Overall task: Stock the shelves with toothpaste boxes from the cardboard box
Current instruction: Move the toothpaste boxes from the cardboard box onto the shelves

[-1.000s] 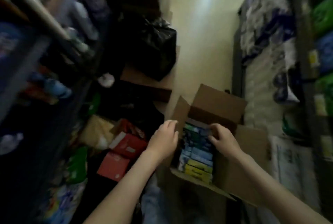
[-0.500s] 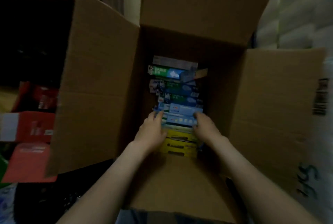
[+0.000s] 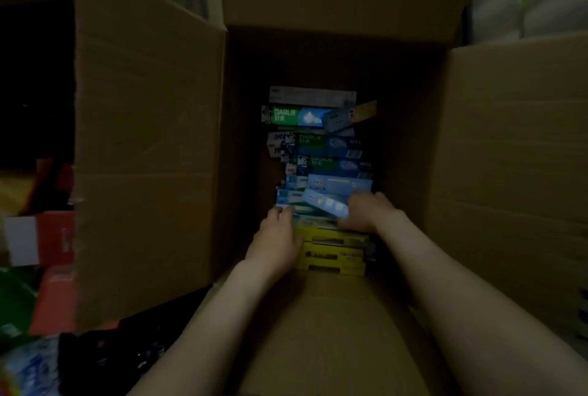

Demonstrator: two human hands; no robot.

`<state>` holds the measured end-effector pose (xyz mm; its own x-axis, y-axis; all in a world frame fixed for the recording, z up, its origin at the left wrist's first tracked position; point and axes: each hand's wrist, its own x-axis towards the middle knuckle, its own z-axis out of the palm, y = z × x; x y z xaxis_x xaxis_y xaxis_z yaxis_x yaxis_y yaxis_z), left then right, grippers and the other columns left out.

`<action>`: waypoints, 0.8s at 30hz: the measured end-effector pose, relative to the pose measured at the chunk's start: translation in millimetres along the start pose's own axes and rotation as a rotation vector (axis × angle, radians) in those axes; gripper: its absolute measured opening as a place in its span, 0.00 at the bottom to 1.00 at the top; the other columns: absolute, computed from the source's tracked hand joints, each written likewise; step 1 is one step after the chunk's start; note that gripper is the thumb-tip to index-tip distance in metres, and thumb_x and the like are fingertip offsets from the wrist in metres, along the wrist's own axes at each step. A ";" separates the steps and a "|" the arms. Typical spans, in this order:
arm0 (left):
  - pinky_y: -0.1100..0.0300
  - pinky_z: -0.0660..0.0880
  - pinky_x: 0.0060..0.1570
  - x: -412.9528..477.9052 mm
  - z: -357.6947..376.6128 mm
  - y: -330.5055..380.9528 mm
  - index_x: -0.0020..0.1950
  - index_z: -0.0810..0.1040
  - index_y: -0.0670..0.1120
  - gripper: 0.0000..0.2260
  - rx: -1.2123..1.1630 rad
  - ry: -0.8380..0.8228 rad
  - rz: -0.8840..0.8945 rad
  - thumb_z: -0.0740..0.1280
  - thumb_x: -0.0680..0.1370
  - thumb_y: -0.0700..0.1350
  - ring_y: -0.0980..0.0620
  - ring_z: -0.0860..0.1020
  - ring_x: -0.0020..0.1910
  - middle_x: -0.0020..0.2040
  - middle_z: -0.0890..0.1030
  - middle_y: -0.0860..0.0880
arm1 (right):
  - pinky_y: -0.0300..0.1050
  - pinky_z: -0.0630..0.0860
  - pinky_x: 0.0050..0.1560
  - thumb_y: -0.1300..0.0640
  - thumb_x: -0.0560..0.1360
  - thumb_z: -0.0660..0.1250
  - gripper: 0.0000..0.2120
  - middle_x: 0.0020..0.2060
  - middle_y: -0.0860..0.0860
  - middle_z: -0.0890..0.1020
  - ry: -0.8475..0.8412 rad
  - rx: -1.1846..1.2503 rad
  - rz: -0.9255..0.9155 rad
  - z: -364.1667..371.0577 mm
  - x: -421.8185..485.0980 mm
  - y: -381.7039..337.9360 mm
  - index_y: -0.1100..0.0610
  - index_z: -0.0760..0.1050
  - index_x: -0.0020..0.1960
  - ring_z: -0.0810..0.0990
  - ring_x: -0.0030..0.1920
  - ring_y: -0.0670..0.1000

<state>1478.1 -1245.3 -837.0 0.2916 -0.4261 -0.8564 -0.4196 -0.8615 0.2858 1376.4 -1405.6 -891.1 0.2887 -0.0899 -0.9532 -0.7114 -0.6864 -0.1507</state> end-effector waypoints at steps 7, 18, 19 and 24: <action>0.42 0.47 0.73 -109.6 -86.0 38.9 0.78 0.55 0.48 0.41 0.459 0.473 0.359 0.73 0.70 0.42 0.39 0.55 0.75 0.75 0.60 0.38 | 0.39 0.74 0.39 0.46 0.77 0.64 0.11 0.45 0.42 0.76 0.155 0.509 -0.347 -72.4 -172.7 -44.5 0.45 0.69 0.58 0.77 0.42 0.42; 0.49 0.65 0.57 -376.1 -288.2 -13.5 0.54 0.79 0.45 0.16 0.521 1.075 0.520 0.63 0.68 0.46 0.45 0.79 0.46 0.45 0.79 0.45 | 0.45 0.73 0.48 0.38 0.67 0.69 0.15 0.43 0.47 0.81 0.288 0.369 -0.586 -192.2 -452.6 -223.0 0.46 0.77 0.47 0.79 0.46 0.47; 0.50 0.66 0.53 -399.8 -303.3 -29.9 0.54 0.78 0.45 0.17 0.496 1.130 0.504 0.67 0.65 0.45 0.44 0.78 0.43 0.43 0.77 0.45 | 0.45 0.72 0.46 0.38 0.66 0.69 0.15 0.41 0.47 0.80 0.317 0.312 -0.605 -199.5 -469.0 -244.0 0.47 0.76 0.45 0.78 0.45 0.47; 0.54 0.72 0.36 -521.9 -354.0 -122.3 0.54 0.77 0.43 0.25 0.422 1.292 0.288 0.78 0.60 0.45 0.44 0.75 0.39 0.42 0.75 0.45 | 0.45 0.73 0.45 0.45 0.70 0.71 0.12 0.43 0.51 0.81 0.417 0.087 -0.779 -225.9 -542.2 -375.0 0.51 0.76 0.48 0.78 0.43 0.50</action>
<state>1681.6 -1015.3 -272.8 0.6337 -0.7224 0.2767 -0.7577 -0.6517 0.0337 1631.4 -1262.5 -258.5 0.9089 0.1126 -0.4015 -0.2572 -0.6066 -0.7523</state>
